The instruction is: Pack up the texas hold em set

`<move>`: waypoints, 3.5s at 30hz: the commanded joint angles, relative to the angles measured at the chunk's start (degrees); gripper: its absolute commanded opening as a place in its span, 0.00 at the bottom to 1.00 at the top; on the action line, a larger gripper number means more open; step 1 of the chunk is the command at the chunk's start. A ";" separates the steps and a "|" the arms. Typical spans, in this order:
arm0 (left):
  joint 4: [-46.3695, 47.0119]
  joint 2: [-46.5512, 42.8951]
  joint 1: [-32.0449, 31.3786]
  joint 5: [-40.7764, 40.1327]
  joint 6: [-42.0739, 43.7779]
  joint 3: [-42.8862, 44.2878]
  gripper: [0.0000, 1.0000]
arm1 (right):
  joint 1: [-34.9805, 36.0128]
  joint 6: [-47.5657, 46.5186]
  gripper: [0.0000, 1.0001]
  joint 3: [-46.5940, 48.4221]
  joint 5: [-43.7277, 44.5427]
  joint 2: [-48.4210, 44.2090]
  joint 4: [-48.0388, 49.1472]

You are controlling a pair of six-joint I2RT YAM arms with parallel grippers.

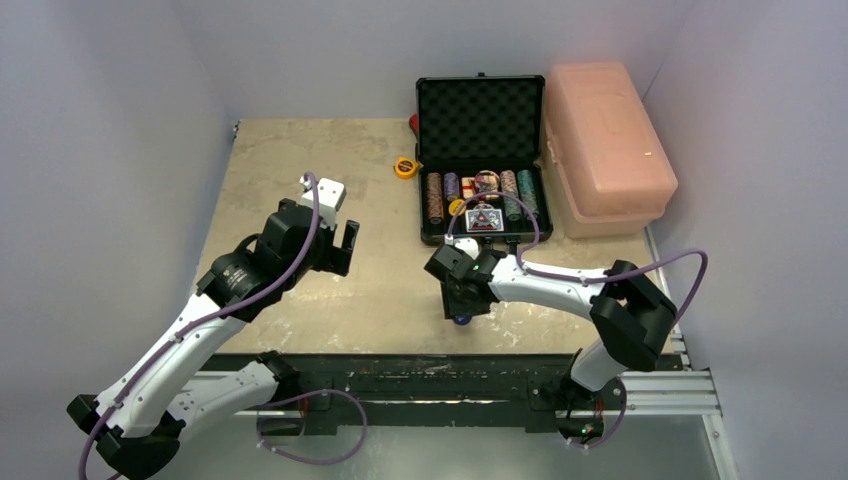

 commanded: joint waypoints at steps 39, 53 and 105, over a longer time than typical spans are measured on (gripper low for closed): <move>1.28 -1.19 0.45 -0.03 1.18 0.17 0.87 | -15.87 -13.90 0.43 33.50 8.47 4.57 -6.47; 1.37 -2.35 0.59 0.29 1.18 0.08 0.87 | -20.80 -17.79 0.43 42.16 8.15 14.16 -7.25; 1.60 -2.69 2.21 -0.11 1.45 -0.27 0.87 | -21.42 -22.33 0.43 56.41 13.35 37.58 -10.00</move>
